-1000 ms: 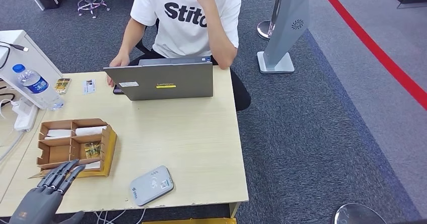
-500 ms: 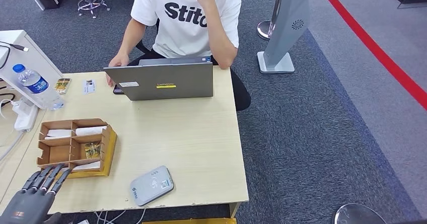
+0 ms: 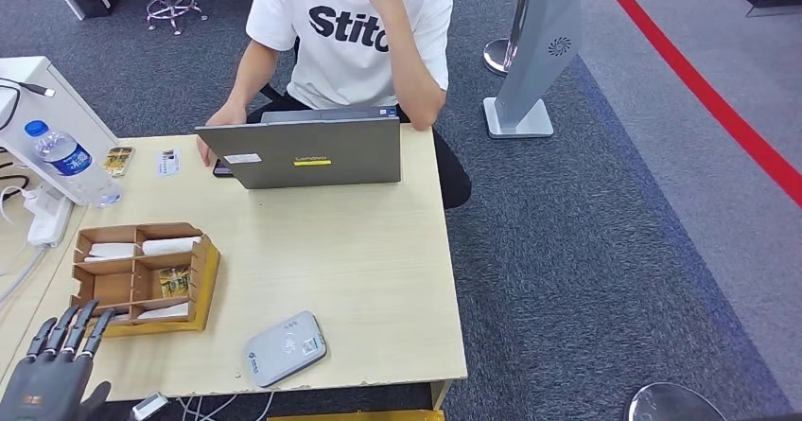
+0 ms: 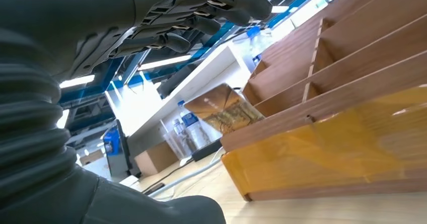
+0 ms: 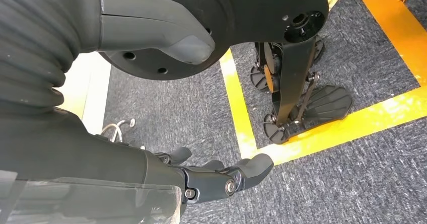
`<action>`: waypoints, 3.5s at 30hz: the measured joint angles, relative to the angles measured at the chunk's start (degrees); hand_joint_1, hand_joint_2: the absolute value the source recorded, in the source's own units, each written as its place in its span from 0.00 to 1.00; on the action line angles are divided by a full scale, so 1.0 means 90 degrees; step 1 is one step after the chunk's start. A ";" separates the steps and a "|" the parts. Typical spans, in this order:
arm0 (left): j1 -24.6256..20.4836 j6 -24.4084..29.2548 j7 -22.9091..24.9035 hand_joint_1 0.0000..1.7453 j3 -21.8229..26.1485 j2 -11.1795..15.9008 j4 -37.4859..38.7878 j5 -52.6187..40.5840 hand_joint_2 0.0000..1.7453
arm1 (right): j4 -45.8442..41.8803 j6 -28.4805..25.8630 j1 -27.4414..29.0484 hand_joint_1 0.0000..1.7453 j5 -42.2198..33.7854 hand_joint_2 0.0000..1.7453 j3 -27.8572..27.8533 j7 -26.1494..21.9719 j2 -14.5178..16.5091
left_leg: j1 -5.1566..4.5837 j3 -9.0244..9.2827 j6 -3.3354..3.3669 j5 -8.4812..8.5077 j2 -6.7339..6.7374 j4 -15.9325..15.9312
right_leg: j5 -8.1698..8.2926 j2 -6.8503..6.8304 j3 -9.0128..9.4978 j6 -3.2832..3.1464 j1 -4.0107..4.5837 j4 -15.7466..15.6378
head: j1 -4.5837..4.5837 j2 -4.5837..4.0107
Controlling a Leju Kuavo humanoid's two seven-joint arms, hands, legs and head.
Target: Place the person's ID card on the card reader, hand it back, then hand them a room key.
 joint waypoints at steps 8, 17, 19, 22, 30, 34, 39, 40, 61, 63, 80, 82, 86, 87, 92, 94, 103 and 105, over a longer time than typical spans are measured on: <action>-0.0106 0.0137 -0.0060 0.00 0.0181 -0.0198 0.0278 -0.0016 1.00 | 0.0000 -0.0038 -0.0001 0.00 0.0041 1.00 0.0000 -0.0021 0.0003 | 0.0000 -0.0001 0.0000 0.0000 0.0000 -0.0001 | -0.0001 0.0000 -0.0001 0.0000 0.0000 0.0000 | 0.0000 0.0000; -0.0322 0.0330 -0.0400 0.00 0.0682 -0.0458 0.0466 -0.0001 1.00 | 0.0000 -0.0105 -0.0002 0.00 0.0108 1.00 0.0000 -0.0054 0.0028 | 0.0000 -0.0001 0.0000 0.0000 0.0000 0.0000 | 0.0000 0.0000 -0.0001 0.0000 0.0000 0.0000 | 0.0001 0.0000; -0.0372 0.0319 -0.0435 0.00 0.0811 -0.0498 0.0528 0.0004 1.00 | 0.0000 -0.0106 -0.0003 0.00 0.0115 1.00 0.0000 -0.0050 0.0029 | 0.0000 -0.0001 0.0000 0.0000 0.0000 0.0000 | 0.0000 0.0000 -0.0001 0.0000 0.0000 0.0000 | 0.0001 0.0000; -0.0468 0.0299 -0.0440 0.00 0.0976 -0.0525 0.0625 0.0039 1.00 | 0.0000 -0.0102 -0.0006 0.00 0.0144 1.00 0.0001 -0.0048 0.0029 | 0.0000 -0.0001 0.0000 0.0000 0.0000 0.0000 | 0.0000 0.0000 -0.0002 0.0000 0.0000 0.0000 | 0.0000 0.0000; -0.0702 0.0259 -0.0440 0.00 0.1327 -0.0472 0.0832 0.0103 1.00 | 0.0000 -0.0066 -0.0017 0.00 0.0224 1.00 0.0005 -0.0056 0.0029 | 0.0001 -0.0001 0.0000 0.0000 0.0001 0.0000 | 0.0000 0.0000 -0.0002 0.0000 0.0000 0.0000 | 0.0000 0.0000; -0.0763 0.0211 -0.0437 0.00 0.1372 -0.0453 0.0903 0.0103 1.00 | 0.0000 -0.0024 -0.0022 0.00 0.0268 1.00 0.0011 -0.0056 0.0029 | 0.0000 -0.0002 0.0000 0.0000 0.0000 0.0000 | 0.0000 0.0000 -0.0002 0.0000 0.0000 0.0000 | 0.0001 -0.0001; -0.0939 0.0080 -0.0428 0.00 0.1398 -0.0333 0.1065 0.0093 1.00 | 0.0000 0.0009 -0.0030 0.00 0.0338 1.00 0.0021 -0.0049 0.0029 | 0.0001 -0.0001 0.0000 0.0000 0.0000 0.0000 | 0.0000 0.0000 -0.0002 0.0000 0.0000 0.0000 | 0.0000 -0.0001; -0.0971 0.0070 -0.0428 0.00 0.1400 -0.0317 0.1097 0.0093 1.00 | 0.0000 -0.0004 -0.0031 0.00 0.0338 1.00 0.0021 -0.0047 0.0029 | 0.0001 -0.0001 0.0000 0.0000 0.0000 0.0000 | 0.0000 0.0000 -0.0002 0.0000 0.0000 0.0000 | 0.0001 -0.0001; -0.1488 -0.0101 -0.0357 0.00 0.1296 -0.0308 0.1755 -0.0132 1.00 | 0.0000 0.0083 -0.0065 0.00 0.0454 1.00 0.0084 0.0002 0.0027 | 0.0000 0.0000 -0.0001 0.0002 0.0001 0.0002 | 0.0001 0.0001 -0.0006 -0.0001 0.0000 0.0000 | 0.0000 0.0000; -0.1575 -0.0115 -0.0325 0.00 0.1178 -0.0321 0.1826 -0.0177 1.00 | 0.0000 0.0097 -0.0072 0.00 0.0454 1.00 0.0096 0.0002 0.0027 | 0.0000 0.0000 -0.0003 0.0003 0.0001 0.0002 | 0.0003 0.0001 -0.0005 -0.0003 0.0000 0.0000 | 0.0001 -0.0001; -0.1843 -0.0203 -0.0192 0.00 0.0454 -0.0391 0.1953 -0.0248 1.00 | 0.0000 0.0048 -0.0076 0.00 0.0455 1.00 0.0124 0.0073 0.0027 | 0.0001 0.0000 -0.0004 0.0004 0.0006 0.0002 | 0.0006 0.0004 -0.0010 -0.0007 0.0000 0.0000 | 0.0000 0.0000; -0.1864 -0.0214 -0.0164 0.00 0.0426 -0.0391 0.1953 -0.0236 1.00 | 0.0000 -0.0008 -0.0077 0.00 0.0454 1.00 0.0124 0.0076 0.0027 | 0.0001 0.0000 -0.0005 0.0004 0.0006 0.0002 | 0.0007 0.0004 -0.0010 -0.0007 0.0000 0.0000 | 0.0000 -0.0001; -0.1901 -0.0245 -0.0089 0.00 0.0399 -0.0392 0.1950 -0.0215 1.00 | 0.0000 -0.0076 -0.0077 0.00 0.0456 1.00 0.0124 0.0075 0.0035 | 0.0000 0.0000 -0.0006 0.0005 0.0006 0.0002 | 0.0007 0.0004 -0.0010 -0.0007 0.0000 0.0000 | 0.0000 -0.0001; -0.1904 -0.0256 -0.0077 0.00 0.0397 -0.0392 0.1948 -0.0211 1.00 | 0.0000 -0.0081 -0.0077 0.00 0.0457 1.00 0.0124 0.0076 0.0036 | 0.0000 0.0000 -0.0006 0.0005 0.0006 0.0002 | 0.0007 0.0004 -0.0010 -0.0007 0.0000 0.0000 | 0.0000 -0.0001; -0.1907 -0.0286 -0.0028 0.00 0.0394 -0.0415 0.1893 -0.0191 1.00 | 0.0000 -0.0118 -0.0078 0.00 0.0495 1.00 0.0124 0.0088 0.0036 | 0.0000 -0.0001 -0.0007 0.0005 0.0006 0.0003 | 0.0007 0.0004 -0.0010 -0.0007 0.0000 0.0000 | 0.0001 0.0000; -0.1906 -0.0283 -0.0021 0.00 0.0394 -0.0426 0.1863 -0.0173 1.00 | 0.0000 -0.0126 -0.0078 0.00 0.0520 1.00 0.0124 0.0102 0.0036 | 0.0000 -0.0001 -0.0007 0.0005 0.0006 0.0003 | 0.0007 0.0004 -0.0010 -0.0007 0.0000 0.0000 | 0.0001 0.0000; -0.1885 -0.0271 -0.0020 1.00 0.0394 -0.0448 0.1752 -0.0106 1.00 | 0.0000 -0.0152 -0.0077 0.00 0.0547 1.00 0.0124 0.0135 0.0038 | 0.0000 -0.0001 -0.0007 0.0005 0.0006 0.0002 | 0.0007 0.0004 -0.0009 -0.0007 0.0000 0.0001 | 0.0001 0.0000; -0.1873 -0.0274 -0.0020 1.00 0.0394 -0.0458 0.1721 -0.0055 1.00 | 0.0000 -0.0134 -0.0078 0.00 0.0559 1.00 0.0124 0.0143 0.0037 | 0.0000 -0.0002 -0.0007 0.0005 0.0006 0.0002 | 0.0007 0.0004 -0.0009 -0.0007 0.0000 0.0001 | 0.0001 0.0000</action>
